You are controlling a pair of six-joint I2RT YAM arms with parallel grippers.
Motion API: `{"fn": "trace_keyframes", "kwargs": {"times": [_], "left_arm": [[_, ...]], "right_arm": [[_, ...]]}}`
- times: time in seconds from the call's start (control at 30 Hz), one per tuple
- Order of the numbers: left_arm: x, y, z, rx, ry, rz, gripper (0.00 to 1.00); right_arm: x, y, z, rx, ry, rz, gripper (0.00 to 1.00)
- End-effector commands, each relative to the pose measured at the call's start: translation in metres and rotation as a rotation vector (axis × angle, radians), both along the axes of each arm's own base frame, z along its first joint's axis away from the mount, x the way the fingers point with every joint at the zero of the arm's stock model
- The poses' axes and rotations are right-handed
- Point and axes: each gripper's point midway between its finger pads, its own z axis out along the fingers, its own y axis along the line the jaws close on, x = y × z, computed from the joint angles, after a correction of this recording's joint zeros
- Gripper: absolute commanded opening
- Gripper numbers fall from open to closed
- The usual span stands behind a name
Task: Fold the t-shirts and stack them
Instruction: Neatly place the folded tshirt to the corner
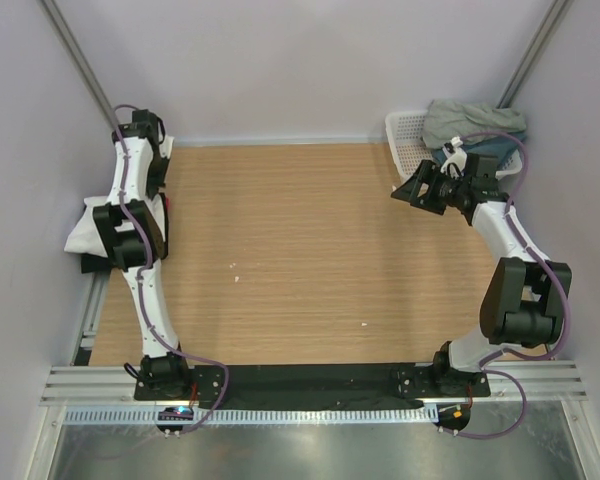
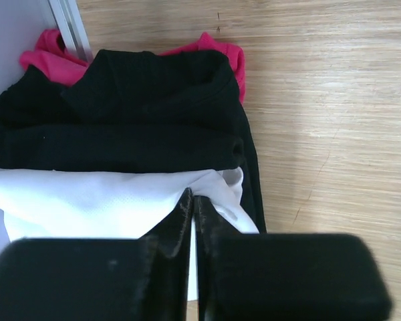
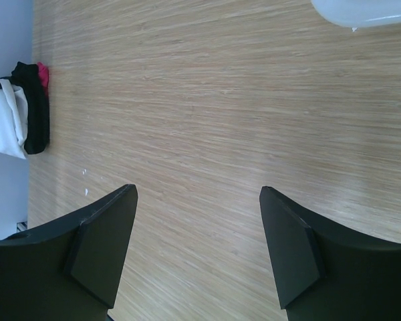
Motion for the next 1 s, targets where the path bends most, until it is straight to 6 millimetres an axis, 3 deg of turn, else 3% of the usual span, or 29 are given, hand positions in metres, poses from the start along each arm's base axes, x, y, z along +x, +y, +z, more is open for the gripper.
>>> {"fn": "trace_keyframes", "kwargs": {"times": [0.0,0.03,0.07,0.1,0.13,0.17,0.27,0.3,0.4,0.57,0.63,0.73,0.83,0.87,0.9,0.97], "left_arm": [[0.005,-0.004,0.02,-0.012,-0.06,-0.01,0.09],[0.0,-0.006,0.022,-0.017,-0.049,-0.012,0.53],[-0.003,-0.008,0.039,-0.018,-0.082,-0.016,0.67],[-0.008,-0.016,0.041,-0.052,-0.084,-0.031,0.77],[-0.01,-0.02,0.052,-0.062,-0.11,-0.038,0.97],[-0.014,-0.028,0.073,-0.066,-0.151,-0.059,1.0],[-0.024,-0.055,0.099,-0.136,-0.201,-0.113,1.0],[-0.03,-0.063,0.119,-0.152,-0.243,-0.128,1.0],[-0.048,-0.103,0.123,-0.241,-0.205,-0.24,1.0],[-0.083,-0.158,0.081,-0.422,-0.031,-0.301,1.0],[-0.081,-0.175,0.09,-0.489,-0.093,-0.293,0.99],[-0.08,-0.207,0.089,-0.367,-0.126,-0.372,1.0],[-0.065,-0.24,0.112,-0.386,-0.212,-0.418,1.0],[-0.059,-0.25,0.112,-0.411,-0.216,-0.402,1.0],[-0.051,-0.26,0.128,-0.435,-0.266,-0.415,1.0],[-0.047,-0.28,0.128,-0.44,-0.274,-0.45,1.0]], "right_arm": [[0.003,-0.004,0.023,-0.011,-0.08,-0.013,0.8],[0.004,-0.004,0.023,-0.01,-0.081,-0.014,0.8],[0.005,-0.004,0.023,-0.011,-0.081,-0.015,0.8],[0.005,-0.005,0.023,-0.012,-0.08,-0.016,0.8],[0.005,-0.005,0.023,-0.012,-0.082,-0.016,0.8],[0.006,-0.006,0.022,-0.009,-0.077,-0.019,0.8],[0.006,-0.006,0.018,-0.008,-0.072,-0.018,0.8],[0.006,-0.005,0.017,-0.007,-0.069,-0.016,0.8],[0.007,-0.005,0.015,-0.001,-0.065,-0.018,0.8],[0.013,-0.006,0.022,0.006,-0.08,-0.025,0.8],[0.018,-0.008,0.03,-0.005,-0.1,-0.03,0.8],[0.022,-0.026,0.032,-0.132,-0.12,-0.075,0.82],[0.023,-0.049,0.028,-0.255,-0.098,-0.134,0.88],[0.027,-0.056,0.037,-0.279,-0.104,-0.159,0.99],[0.027,-0.059,0.037,-0.29,-0.082,-0.169,1.0],[0.023,-0.07,0.041,-0.34,-0.026,-0.204,1.0]]}}
